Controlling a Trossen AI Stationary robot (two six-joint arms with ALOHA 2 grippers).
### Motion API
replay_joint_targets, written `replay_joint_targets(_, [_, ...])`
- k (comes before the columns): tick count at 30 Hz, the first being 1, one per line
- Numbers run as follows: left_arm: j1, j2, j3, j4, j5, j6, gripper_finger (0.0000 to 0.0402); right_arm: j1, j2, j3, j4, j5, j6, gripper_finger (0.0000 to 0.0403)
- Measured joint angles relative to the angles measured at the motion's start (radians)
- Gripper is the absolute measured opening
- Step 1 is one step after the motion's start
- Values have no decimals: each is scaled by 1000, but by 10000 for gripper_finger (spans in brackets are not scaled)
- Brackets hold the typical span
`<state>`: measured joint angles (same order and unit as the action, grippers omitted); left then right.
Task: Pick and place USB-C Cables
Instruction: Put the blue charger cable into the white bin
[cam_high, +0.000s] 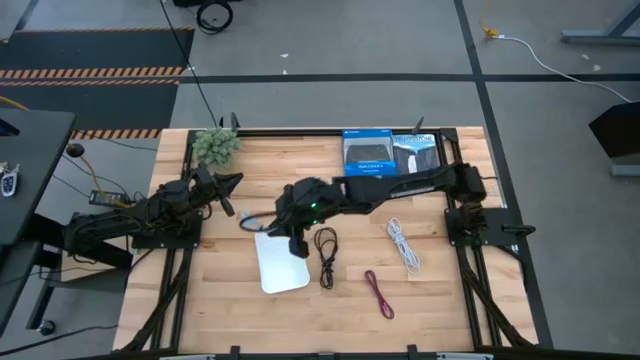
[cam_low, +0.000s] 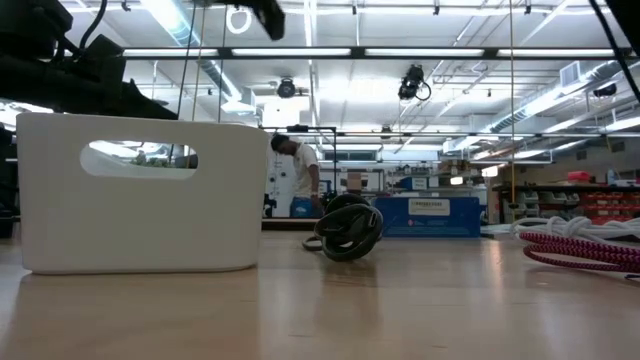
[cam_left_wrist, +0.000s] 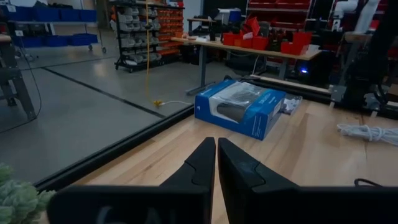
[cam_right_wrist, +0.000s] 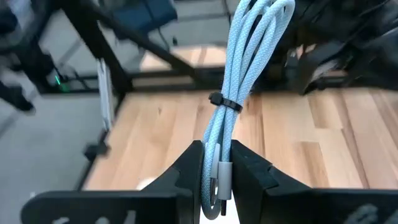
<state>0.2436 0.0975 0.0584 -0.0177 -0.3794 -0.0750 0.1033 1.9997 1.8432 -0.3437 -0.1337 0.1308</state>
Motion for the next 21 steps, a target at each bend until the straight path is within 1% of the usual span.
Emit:
replay_joint_targets(6, [0,0,0,4,-1,0,25,16,95,24,-20,4,-131,68])
replay_joint_targets(10, [0,0,0,5,-1,0,25,19,148,24,-20,53,-245,68])
replay_joint_targets(14, [0,0,0,5,-1,0,25,19,194,24,-22,73,-309,68])
replay_joint_targets(17, [0,0,0,6,-1,0,25,19,222,24,-61,109,-327,68])
replay_joint_targets(21, [0,0,0,6,-1,0,25,19,228,22,-169,143,-353,68])
